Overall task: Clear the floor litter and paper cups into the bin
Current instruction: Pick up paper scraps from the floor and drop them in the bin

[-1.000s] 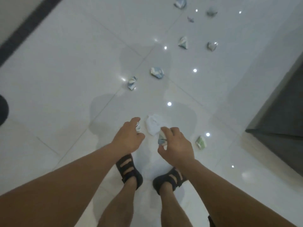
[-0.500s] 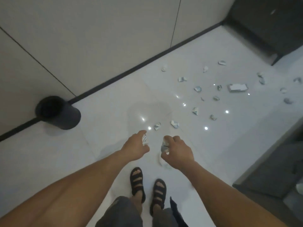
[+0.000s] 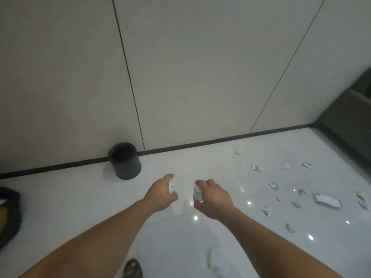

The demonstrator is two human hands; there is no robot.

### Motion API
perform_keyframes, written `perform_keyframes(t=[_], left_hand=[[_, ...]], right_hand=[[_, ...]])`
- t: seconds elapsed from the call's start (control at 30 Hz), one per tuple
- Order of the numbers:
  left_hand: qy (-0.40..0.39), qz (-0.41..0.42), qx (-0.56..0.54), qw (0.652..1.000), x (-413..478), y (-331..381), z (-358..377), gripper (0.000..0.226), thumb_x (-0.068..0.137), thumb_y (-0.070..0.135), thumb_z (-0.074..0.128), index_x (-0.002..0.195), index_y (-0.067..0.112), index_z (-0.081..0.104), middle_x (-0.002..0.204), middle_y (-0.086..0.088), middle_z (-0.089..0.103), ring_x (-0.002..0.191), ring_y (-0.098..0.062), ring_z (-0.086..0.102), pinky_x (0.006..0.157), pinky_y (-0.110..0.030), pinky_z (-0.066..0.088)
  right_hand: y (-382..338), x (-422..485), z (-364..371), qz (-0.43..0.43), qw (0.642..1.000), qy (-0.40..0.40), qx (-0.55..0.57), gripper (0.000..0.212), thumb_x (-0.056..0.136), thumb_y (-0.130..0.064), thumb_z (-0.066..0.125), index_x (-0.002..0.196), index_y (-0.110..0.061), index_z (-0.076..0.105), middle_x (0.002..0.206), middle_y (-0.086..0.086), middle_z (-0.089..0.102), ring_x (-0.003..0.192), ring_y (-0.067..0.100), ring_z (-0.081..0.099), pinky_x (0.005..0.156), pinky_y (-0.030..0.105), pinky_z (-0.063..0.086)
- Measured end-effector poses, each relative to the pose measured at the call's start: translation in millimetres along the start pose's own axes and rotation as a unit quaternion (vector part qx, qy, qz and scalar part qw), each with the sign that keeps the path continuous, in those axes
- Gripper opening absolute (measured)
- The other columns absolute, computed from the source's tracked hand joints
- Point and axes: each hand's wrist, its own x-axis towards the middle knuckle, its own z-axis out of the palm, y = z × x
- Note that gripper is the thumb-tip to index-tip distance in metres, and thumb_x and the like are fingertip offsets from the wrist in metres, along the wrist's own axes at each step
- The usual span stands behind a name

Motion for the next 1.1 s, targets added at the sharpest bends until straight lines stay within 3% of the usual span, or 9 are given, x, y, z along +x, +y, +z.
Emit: perform_keyframes(t=[0.1, 0.23, 0.37, 0.53, 0.73, 0.9, 1.1], left_hand=[[0.033, -0.007, -0.035, 0.999, 1, -30, -46, 0.075, 0.081, 0.023, 0.066, 0.146, 0.026, 0.029, 0.137, -0.005, 0.05, 0.111, -0.024, 0.055, 0.088, -0.028, 0.047], [0.073, -0.011, -0.066, 0.995, 6, -81, -117, 0.072, 0.083, 0.021, 0.066, 0.145, 0.025, 0.031, 0.14, -0.001, 0.046, 0.109, -0.017, 0.052, 0.082, -0.023, 0.044], [0.113, -0.035, -0.049, 0.992, 12, -136, -198, 0.07, 0.083, 0.023, 0.066, 0.144, 0.021, 0.033, 0.138, -0.004, 0.048, 0.115, -0.023, 0.052, 0.092, -0.03, 0.047], [0.128, -0.072, -0.03, 0.989, 24, -184, -264, 0.07, 0.081, 0.023, 0.067, 0.144, 0.02, 0.035, 0.133, -0.006, 0.052, 0.113, -0.025, 0.055, 0.093, -0.035, 0.049], [0.113, -0.079, -0.024, 0.99, 73, -212, -298, 0.069, 0.081, 0.023, 0.068, 0.142, 0.022, 0.037, 0.128, -0.005, 0.055, 0.107, -0.023, 0.056, 0.086, -0.031, 0.048], [0.087, -0.079, -0.026, 0.993, 138, -217, -317, 0.068, 0.08, 0.023, 0.069, 0.14, 0.021, 0.039, 0.13, -0.004, 0.055, 0.113, -0.023, 0.055, 0.094, -0.033, 0.047], [0.075, -0.101, 0.033, 0.992, 223, -220, -359, 0.062, 0.078, 0.024, 0.069, 0.135, 0.02, 0.044, 0.13, -0.004, 0.055, 0.113, -0.022, 0.054, 0.088, -0.024, 0.042]], right_hand=[[-48, 27, -4, -0.035, 0.999, -0.009, -0.026, 0.06, 0.081, -0.044, 0.057, 0.137, -0.033, 0.038, 0.123, -0.001, 0.049, 0.105, 0.023, 0.055, 0.078, 0.029, 0.046], [-125, 72, -1, -0.068, 0.997, -0.01, -0.041, 0.056, 0.082, -0.043, 0.058, 0.133, -0.032, 0.04, 0.121, -0.001, 0.049, 0.104, 0.022, 0.055, 0.079, 0.029, 0.047], [-213, 119, 11, -0.098, 0.994, -0.01, -0.043, 0.058, 0.082, -0.044, 0.06, 0.135, -0.033, 0.039, 0.124, -0.001, 0.049, 0.107, 0.023, 0.054, 0.081, 0.028, 0.046], [-290, 162, 25, -0.119, 0.992, -0.017, -0.04, 0.064, 0.083, -0.046, 0.063, 0.14, -0.031, 0.036, 0.128, 0.001, 0.048, 0.111, 0.025, 0.053, 0.085, 0.031, 0.045], [-318, 223, 28, -0.112, 0.993, -0.023, -0.031, 0.07, 0.083, -0.047, 0.065, 0.143, -0.032, 0.032, 0.131, 0.001, 0.047, 0.112, 0.025, 0.054, 0.086, 0.031, 0.047], [-315, 297, 30, -0.115, 0.993, -0.029, -0.014, 0.069, 0.083, -0.043, 0.064, 0.143, -0.032, 0.033, 0.136, 0.001, 0.046, 0.113, 0.024, 0.054, 0.089, 0.032, 0.05], [-318, 406, 27, -0.103, 0.992, -0.067, 0.03, 0.067, 0.081, -0.042, 0.066, 0.14, -0.03, 0.035, 0.132, 0.003, 0.048, 0.112, 0.025, 0.055, 0.089, 0.033, 0.052]])
